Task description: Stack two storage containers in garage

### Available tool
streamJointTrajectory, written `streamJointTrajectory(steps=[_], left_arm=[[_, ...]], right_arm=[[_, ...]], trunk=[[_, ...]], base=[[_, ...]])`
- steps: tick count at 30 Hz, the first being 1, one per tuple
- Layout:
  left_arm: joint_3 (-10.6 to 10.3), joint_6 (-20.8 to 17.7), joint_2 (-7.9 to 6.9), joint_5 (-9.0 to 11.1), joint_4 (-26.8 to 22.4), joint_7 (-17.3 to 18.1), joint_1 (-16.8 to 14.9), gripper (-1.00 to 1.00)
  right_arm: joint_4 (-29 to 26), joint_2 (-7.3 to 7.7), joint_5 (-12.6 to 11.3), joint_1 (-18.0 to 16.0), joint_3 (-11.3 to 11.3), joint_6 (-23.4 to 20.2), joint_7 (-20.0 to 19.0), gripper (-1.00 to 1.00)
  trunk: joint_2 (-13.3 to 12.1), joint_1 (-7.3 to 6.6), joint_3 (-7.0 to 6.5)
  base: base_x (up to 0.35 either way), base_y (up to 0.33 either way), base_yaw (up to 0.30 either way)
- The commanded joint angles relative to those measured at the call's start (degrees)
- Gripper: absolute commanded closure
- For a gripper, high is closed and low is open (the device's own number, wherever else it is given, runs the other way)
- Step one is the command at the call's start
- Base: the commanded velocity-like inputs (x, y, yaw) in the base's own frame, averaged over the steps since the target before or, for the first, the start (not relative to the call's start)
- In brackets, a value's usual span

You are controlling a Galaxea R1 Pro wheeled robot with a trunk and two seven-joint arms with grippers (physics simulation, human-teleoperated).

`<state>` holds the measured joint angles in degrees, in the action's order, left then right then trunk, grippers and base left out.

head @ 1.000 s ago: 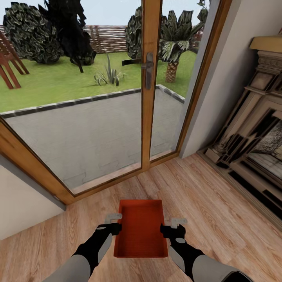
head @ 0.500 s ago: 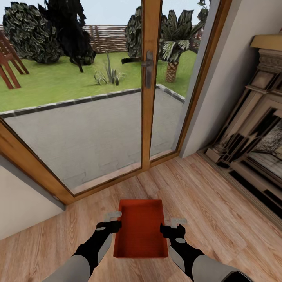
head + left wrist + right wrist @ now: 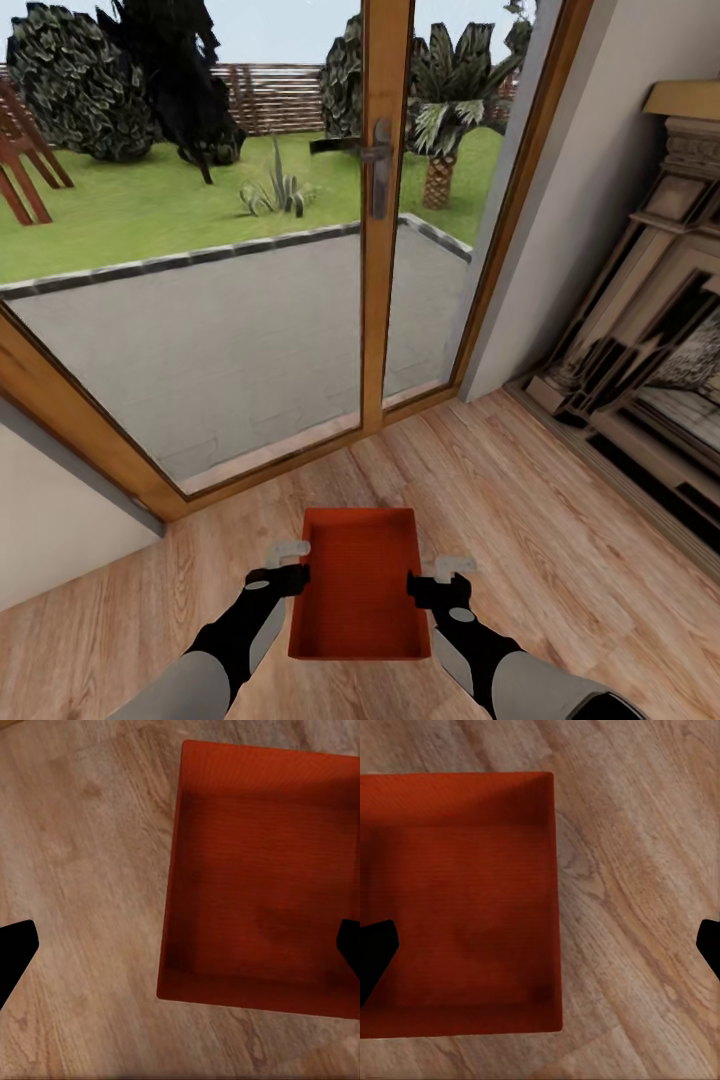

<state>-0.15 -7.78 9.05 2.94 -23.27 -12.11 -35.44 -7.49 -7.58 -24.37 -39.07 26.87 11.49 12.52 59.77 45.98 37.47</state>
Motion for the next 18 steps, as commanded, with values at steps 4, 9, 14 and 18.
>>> streamJointTrajectory(steps=[4, 9, 14, 18], left_arm=[[-0.1, -0.3, 0.0, 0.3, 0.1, -0.2, 0.0, -1.0], [-0.1, -0.4, -0.09, -1.3, 0.4, -0.2, 0.0, -1.0], [0.0, -0.3, -0.25, -4.6, 0.5, -0.2, 0.0, -1.0], [0.1, -0.2, -0.26, -4.9, 0.5, -0.2, 0.0, -1.0]], right_arm=[[0.5, -0.05, -0.5, 0.0, 0.5, 0.2, -0.5, -1.0], [0.9, 0.0, 0.7, 0.0, 0.6, 0.2, -2.0, -1.0], [2.0, -0.01, 2.3, 0.0, 0.5, 0.8, -3.1, -1.0], [2.3, 0.2, 2.3, 0.0, 0.4, 1.5, -3.2, -1.0]], trunk=[[1.7, 0.89, 0.77], [3.7, 1.98, 1.67], [5.7, 3.08, 2.56], [7.3, 3.96, 3.28]], base=[[0.0, 0.0, 0.0], [0.0, 0.0, 0.0], [0.0, 0.0, 0.0], [0.0, 0.0, 0.0]])
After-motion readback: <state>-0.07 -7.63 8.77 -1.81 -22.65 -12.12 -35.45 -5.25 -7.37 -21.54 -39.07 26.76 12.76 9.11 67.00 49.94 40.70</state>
